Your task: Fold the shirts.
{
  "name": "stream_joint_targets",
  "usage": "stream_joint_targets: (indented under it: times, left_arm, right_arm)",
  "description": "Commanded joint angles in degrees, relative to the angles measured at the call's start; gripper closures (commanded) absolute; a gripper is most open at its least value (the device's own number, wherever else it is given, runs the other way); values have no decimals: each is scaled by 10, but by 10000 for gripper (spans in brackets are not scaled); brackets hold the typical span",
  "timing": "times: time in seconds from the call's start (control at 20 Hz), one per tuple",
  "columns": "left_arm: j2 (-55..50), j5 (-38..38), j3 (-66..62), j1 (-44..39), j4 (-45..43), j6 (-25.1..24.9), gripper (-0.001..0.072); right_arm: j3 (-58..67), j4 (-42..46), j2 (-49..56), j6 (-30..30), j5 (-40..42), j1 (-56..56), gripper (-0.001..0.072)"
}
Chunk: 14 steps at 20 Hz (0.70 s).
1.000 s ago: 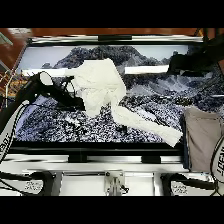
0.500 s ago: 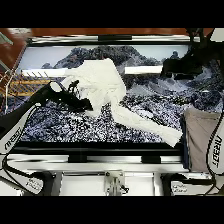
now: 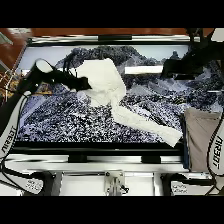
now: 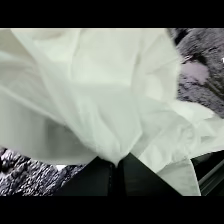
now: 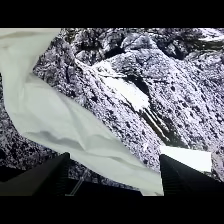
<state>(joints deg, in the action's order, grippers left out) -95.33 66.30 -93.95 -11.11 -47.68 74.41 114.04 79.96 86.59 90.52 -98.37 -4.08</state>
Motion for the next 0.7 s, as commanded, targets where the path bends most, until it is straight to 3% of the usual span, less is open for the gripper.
stream_joint_targets:
  times: [0.0, 0.2, 0.45, 0.65]
  left_arm:
    - [63, 38, -148, -14, 10, -10, 666]
    - [144, 10, -307, -53, 27, 28, 666]
    - [285, -123, -295, -92, 63, 28, 666]
    - [328, -135, -291, -91, 47, 29, 666]
  right_arm:
    - [1, 0, -26, -16, 12, 0, 28]
    - [1, 0, -109, -27, 59, 0, 28]
    - [1, 0, -235, -29, 131, 0, 28]
    - [1, 0, -309, -4, 156, 0, 28]
